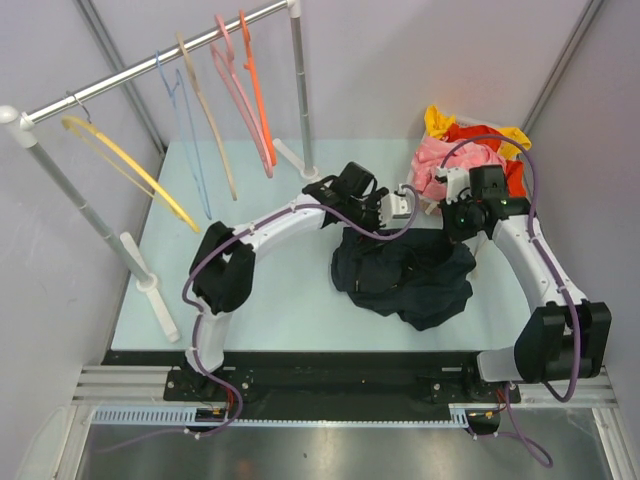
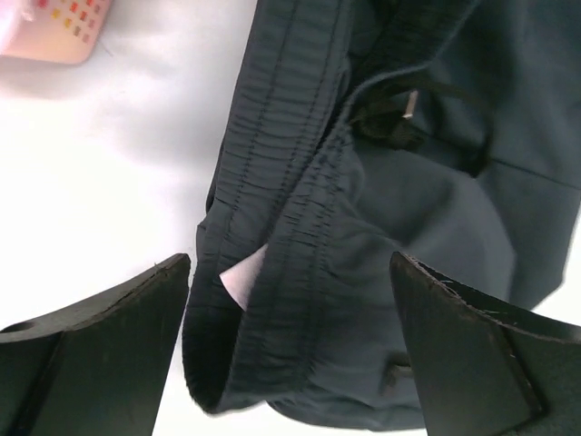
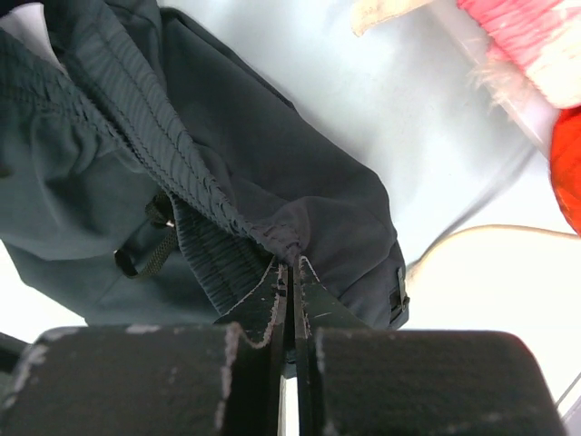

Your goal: Place the shorts on the hanger

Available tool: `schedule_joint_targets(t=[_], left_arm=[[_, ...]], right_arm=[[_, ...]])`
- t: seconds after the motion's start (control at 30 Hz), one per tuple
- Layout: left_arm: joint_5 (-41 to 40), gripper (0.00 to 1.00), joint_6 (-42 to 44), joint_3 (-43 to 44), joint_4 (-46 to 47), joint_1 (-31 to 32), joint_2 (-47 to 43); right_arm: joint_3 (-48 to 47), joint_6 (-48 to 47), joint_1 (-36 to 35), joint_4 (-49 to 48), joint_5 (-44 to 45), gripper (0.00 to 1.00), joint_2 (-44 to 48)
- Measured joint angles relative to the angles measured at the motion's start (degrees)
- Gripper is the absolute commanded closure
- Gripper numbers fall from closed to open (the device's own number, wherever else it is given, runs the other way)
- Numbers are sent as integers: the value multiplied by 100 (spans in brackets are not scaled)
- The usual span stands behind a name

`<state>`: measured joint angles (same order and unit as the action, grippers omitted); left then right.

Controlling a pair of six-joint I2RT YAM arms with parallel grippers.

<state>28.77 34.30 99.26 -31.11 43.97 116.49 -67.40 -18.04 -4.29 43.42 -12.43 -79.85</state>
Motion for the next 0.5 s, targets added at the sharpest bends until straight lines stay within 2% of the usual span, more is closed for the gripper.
schedule_joint_targets(t=[0.07, 0.17, 0.2, 0.27, 0.37, 0.4, 0.43, 0.5], left_arm=[[0, 11, 131, 125, -57, 0, 190], [-9, 32, 308, 136, -254, 0, 313], [-13, 44, 393, 131, -356, 0, 321], [-11, 52, 522, 125, -616, 0, 308], [-15, 74, 732, 17, -1099, 0, 107], [-22, 92, 730, -52, -1180, 0, 9], [-52, 99, 826, -245, -1311, 0, -227], [-103, 100, 920, -529, -1578, 2, -669]], right_arm=[[0, 2, 20, 55, -20, 100, 144], [0, 2, 87, 153, -39, 100, 330], [0, 2, 122, 186, -39, 100, 396], [0, 0, 199, 232, -33, 100, 511], [0, -33, 372, 278, -11, 100, 734], [0, -50, 411, 280, -11, 100, 789], [0, -74, 498, 286, -7, 100, 887], [0, -109, 614, 304, 7, 100, 1036]])
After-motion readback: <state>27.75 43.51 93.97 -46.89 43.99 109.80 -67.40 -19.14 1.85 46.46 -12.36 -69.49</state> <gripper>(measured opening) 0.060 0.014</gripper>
